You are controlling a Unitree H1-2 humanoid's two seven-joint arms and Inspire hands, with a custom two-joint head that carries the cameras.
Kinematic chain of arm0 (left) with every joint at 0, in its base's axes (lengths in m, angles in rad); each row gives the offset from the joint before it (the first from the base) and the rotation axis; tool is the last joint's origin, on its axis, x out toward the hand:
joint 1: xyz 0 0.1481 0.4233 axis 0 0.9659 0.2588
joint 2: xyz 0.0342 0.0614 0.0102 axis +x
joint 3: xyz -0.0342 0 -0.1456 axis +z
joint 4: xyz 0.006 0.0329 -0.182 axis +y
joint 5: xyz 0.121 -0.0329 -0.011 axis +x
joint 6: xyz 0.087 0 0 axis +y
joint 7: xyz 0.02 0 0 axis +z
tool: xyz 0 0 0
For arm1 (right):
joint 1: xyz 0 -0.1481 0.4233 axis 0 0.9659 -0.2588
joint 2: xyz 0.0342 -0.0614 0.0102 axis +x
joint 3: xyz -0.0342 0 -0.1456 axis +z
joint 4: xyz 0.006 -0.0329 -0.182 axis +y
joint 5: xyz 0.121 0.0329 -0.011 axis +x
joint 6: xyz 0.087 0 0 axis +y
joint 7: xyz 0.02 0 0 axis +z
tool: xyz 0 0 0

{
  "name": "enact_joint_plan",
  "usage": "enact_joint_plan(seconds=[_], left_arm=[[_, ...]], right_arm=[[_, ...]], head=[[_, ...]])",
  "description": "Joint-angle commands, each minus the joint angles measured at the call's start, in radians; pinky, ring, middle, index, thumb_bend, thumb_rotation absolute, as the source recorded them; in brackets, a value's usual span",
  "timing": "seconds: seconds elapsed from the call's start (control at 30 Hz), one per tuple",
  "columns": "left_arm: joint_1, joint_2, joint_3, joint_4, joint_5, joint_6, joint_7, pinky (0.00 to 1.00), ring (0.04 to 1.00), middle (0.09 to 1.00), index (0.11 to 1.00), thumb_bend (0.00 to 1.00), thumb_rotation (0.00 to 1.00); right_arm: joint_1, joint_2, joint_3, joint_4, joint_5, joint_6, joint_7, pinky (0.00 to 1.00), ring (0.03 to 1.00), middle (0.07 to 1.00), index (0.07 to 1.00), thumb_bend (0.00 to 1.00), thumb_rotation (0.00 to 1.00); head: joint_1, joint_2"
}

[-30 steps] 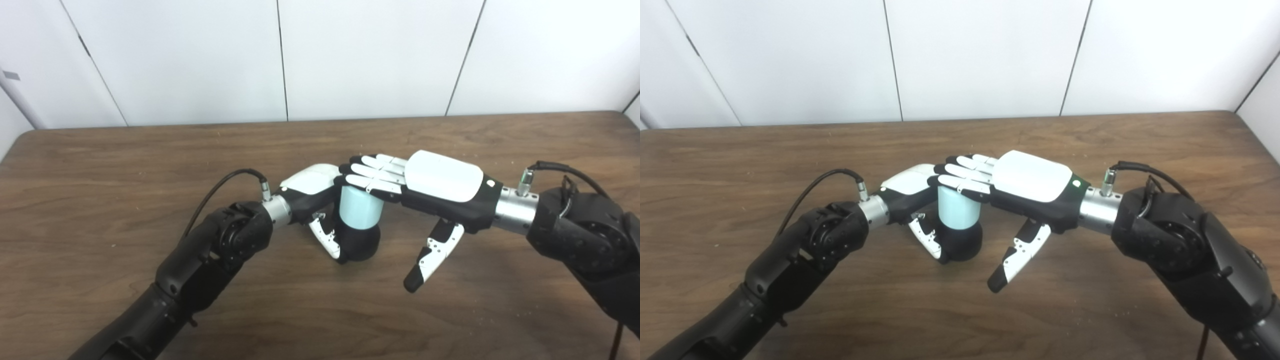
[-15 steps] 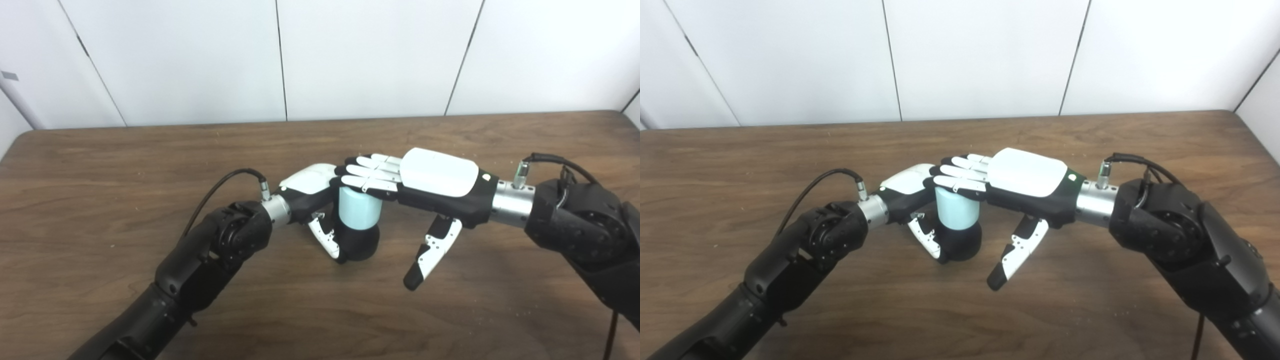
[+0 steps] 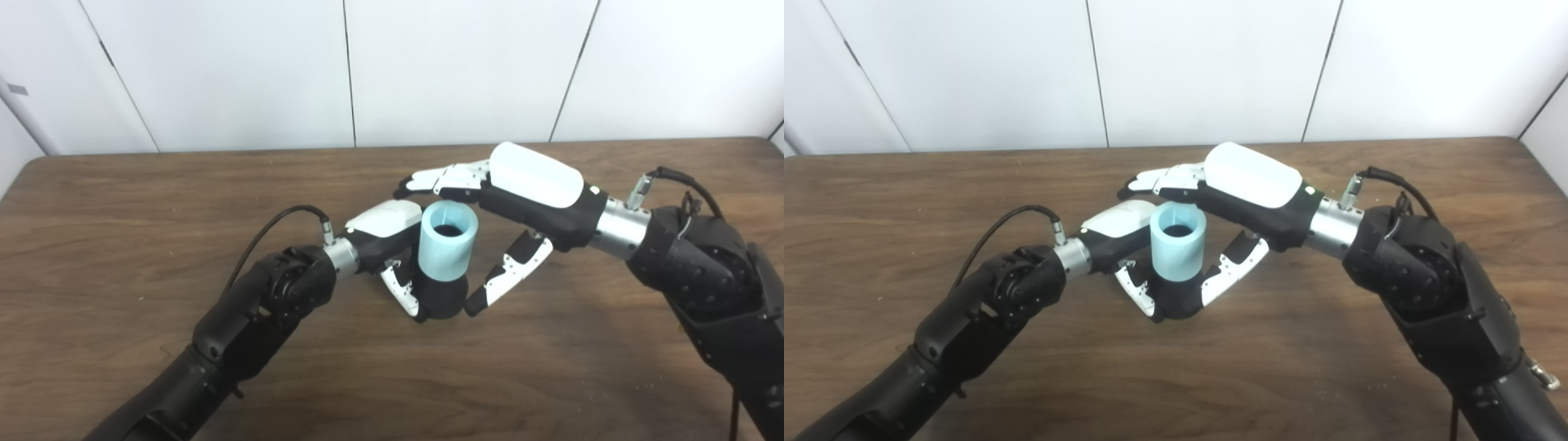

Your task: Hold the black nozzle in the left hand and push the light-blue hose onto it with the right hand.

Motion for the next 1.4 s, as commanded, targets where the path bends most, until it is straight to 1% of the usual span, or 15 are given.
enact_joint_plan(seconds=[0.0,0.13,0.23,0.37,0.4,0.5,0.6,0.7,0.87,0.97,1.0,1.07,1.1,1.23,1.37], left_arm=[[0.022,0.035,-0.02,0.042,0.056,0.03,-0.047,1.0,0.587,0.512,0.466,0.52,0.0],[0.022,0.037,-0.019,0.04,0.054,0.029,-0.049,1.0,0.592,0.512,0.466,0.52,0.0],[0.025,0.037,-0.017,0.039,0.05,0.028,-0.048,1.0,0.593,0.512,0.466,0.52,0.0],[0.026,0.036,-0.015,0.041,0.048,0.027,-0.047,1.0,0.593,0.512,0.466,0.52,0.0],[0.025,0.035,-0.015,0.044,0.046,0.028,-0.048,1.0,0.592,0.512,0.466,0.52,0.0],[0.025,0.035,-0.013,0.043,0.043,0.032,-0.052,1.0,0.593,0.511,0.466,0.52,0.0],[0.025,0.037,-0.008,0.038,0.035,0.035,-0.057,1.0,0.587,0.509,0.468,0.52,0.0],[0.026,0.039,-0.004,0.036,0.032,0.036,-0.06,1.0,0.575,0.504,0.471,0.52,0.0],[0.028,0.044,0.008,0.033,0.026,0.042,-0.064,1.0,0.572,0.502,0.472,0.52,0.0],[0.035,0.049,0.025,0.019,0.019,0.038,-0.054,1.0,0.616,0.488,0.491,0.53,0.0],[0.037,0.05,0.029,0.016,0.019,0.033,-0.048,1.0,0.687,0.612,0.62,0.75,0.11],[0.043,0.052,0.052,0.008,0.011,0.028,-0.028,1.0,0.757,0.722,0.727,0.88,0.19],[0.045,0.052,0.063,0.004,0.007,0.028,-0.021,1.0,0.839,0.823,0.819,0.95,0.25],[0.061,0.055,0.111,-0.039,0.018,0.041,0.015,1.0,0.965,0.959,0.957,1.0,0.34],[0.083,0.063,0.176,-0.088,0.021,0.051,0.053,1.0,0.999,0.998,0.998,1.0,0.37]], right_arm=[[-0.028,-0.001,-0.032,-0.035,0.023,0.043,-0.011,0.74,0.887,0.927,0.91,0.67,0.6],[-0.027,0.02,-0.065,-0.04,0.069,0.129,-0.018,0.77,0.906,0.945,0.927,0.67,0.61],[-0.012,0.068,-0.118,-0.048,0.144,0.275,-0.04,0.79,0.907,0.951,0.933,0.67,0.63],[0.001,0.143,-0.191,-0.048,0.213,0.458,-0.098,0.7,0.821,0.903,0.92,0.65,0.65],[0.003,0.163,-0.212,-0.042,0.225,0.505,-0.119,0.66,0.8,0.898,0.933,0.58,0.68],[0.014,0.217,-0.274,-0.012,0.262,0.581,-0.169,0.6,0.735,0.844,0.883,0.59,0.59],[0.027,0.255,-0.334,0.046,0.31,0.584,-0.213,0.57,0.701,0.8,0.841,0.57,0.45],[0.035,0.254,-0.343,0.073,0.335,0.584,-0.24,0.57,0.686,0.777,0.822,0.55,0.37],[0.054,0.239,-0.34,0.11,0.363,0.584,-0.276,0.56,0.682,0.764,0.815,0.55,0.33],[0.068,0.244,-0.341,0.121,0.382,0.584,-0.301,0.57,0.686,0.765,0.813,0.56,0.33],[0.071,0.244,-0.338,0.122,0.389,0.584,-0.308,0.57,0.687,0.767,0.81,0.56,0.33],[0.077,0.241,-0.333,0.123,0.4,0.584,-0.322,0.57,0.687,0.77,0.806,0.56,0.33],[0.079,0.239,-0.33,0.123,0.405,0.584,-0.327,0.57,0.687,0.775,0.802,0.56,0.33],[0.085,0.231,-0.324,0.129,0.425,0.584,-0.345,0.57,0.688,0.781,0.805,0.56,0.34],[0.098,0.229,-0.321,0.132,0.44,0.583,-0.359,0.57,0.689,0.784,0.81,0.56,0.34]], head=[[0.001,0.001],[0.001,0.0],[0.001,-0.002],[0.0,-0.004],[0.003,-0.005],[0.006,-0.005],[0.007,-0.008],[0.008,-0.009],[0.012,-0.009],[0.008,-0.009],[0.008,-0.009],[0.012,-0.011],[0.012,-0.011],[0.016,-0.012],[0.015,-0.011]])
